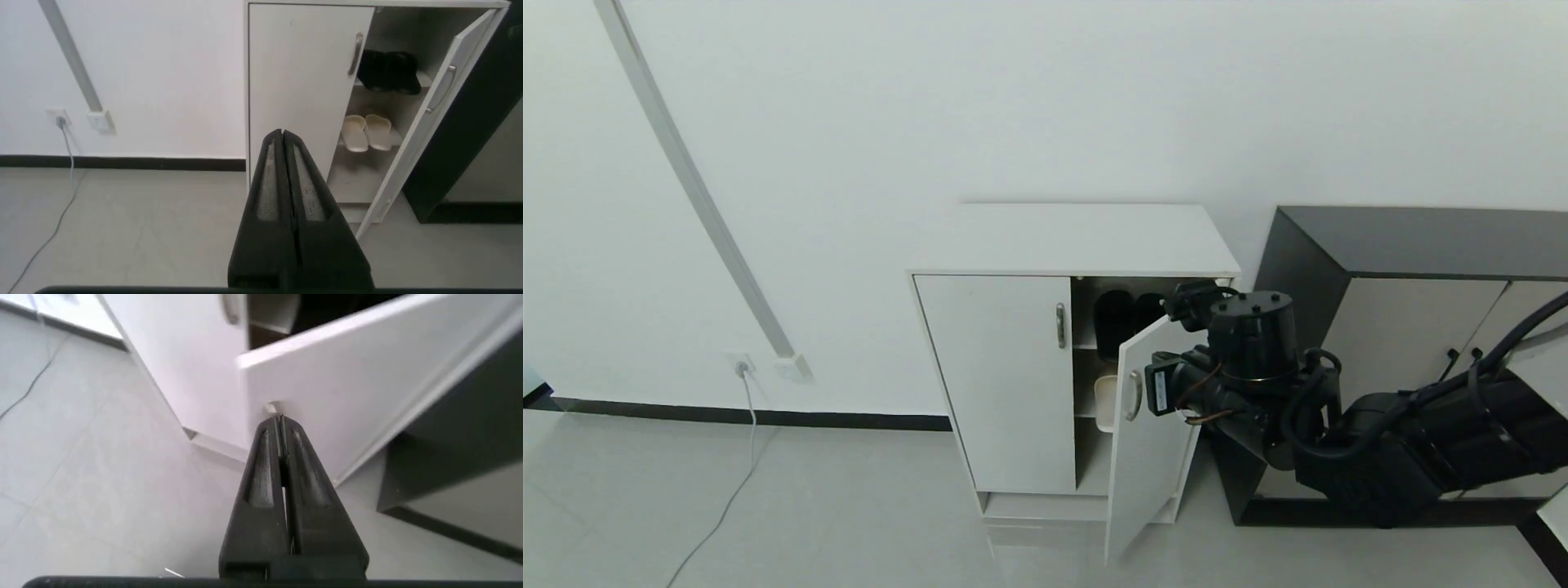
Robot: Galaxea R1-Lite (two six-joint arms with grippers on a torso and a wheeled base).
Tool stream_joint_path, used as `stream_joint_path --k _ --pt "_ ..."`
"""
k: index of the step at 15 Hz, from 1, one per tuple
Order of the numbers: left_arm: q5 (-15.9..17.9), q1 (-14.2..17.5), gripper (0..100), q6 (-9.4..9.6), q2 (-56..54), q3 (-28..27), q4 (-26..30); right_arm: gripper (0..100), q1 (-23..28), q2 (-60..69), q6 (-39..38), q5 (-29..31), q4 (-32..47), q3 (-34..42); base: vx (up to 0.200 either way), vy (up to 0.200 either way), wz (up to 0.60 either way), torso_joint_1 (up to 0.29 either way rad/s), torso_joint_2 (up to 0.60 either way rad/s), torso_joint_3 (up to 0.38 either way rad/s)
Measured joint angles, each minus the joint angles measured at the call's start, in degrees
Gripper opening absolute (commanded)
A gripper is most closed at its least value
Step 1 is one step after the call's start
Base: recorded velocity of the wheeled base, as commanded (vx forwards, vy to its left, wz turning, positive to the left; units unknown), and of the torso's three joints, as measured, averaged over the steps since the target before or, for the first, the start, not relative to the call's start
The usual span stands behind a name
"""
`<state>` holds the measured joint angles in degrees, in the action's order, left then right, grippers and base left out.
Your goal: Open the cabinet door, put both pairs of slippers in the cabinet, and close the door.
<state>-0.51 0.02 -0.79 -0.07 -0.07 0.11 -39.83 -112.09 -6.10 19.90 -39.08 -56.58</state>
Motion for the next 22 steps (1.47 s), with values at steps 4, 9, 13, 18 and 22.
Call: stream_joint_path --k 4,9,13,18,22 --pt "0.0 0.05 0 0.04 0.0 0.02 -0.01 0 0.35 1.26 1.01 -0.24 -1.51 2.83 0.0 0.0 0.0 0.0 0.0 0.0" --pt "0.0 0.0 0 0.01 0.0 0.02 -0.04 0 0.59 4.16 0.98 -5.67 -4.55 11.18 0.0 0.0 0.0 0.0 0.0 0.0" --pt "0.09 0.07 0 0.04 0.0 -0.04 0.0 0 0.63 5.06 1.08 -7.18 -11.85 17.91 0.2 0.0 0.0 -0.005 0.0 0.004" --pt "0.09 0.05 0 0.04 0.0 -0.02 0.07 0 0.66 5.64 1.01 -7.36 -16.04 24.71 0.12 0.0 0.0 0.007 0.0 0.0" --pt "0.09 0.07 0 0.04 0.0 0.0 -0.01 0 0.59 5.51 0.63 -8.57 -16.69 26.28 0.0 0.0 0.0 0.0 0.0 0.0"
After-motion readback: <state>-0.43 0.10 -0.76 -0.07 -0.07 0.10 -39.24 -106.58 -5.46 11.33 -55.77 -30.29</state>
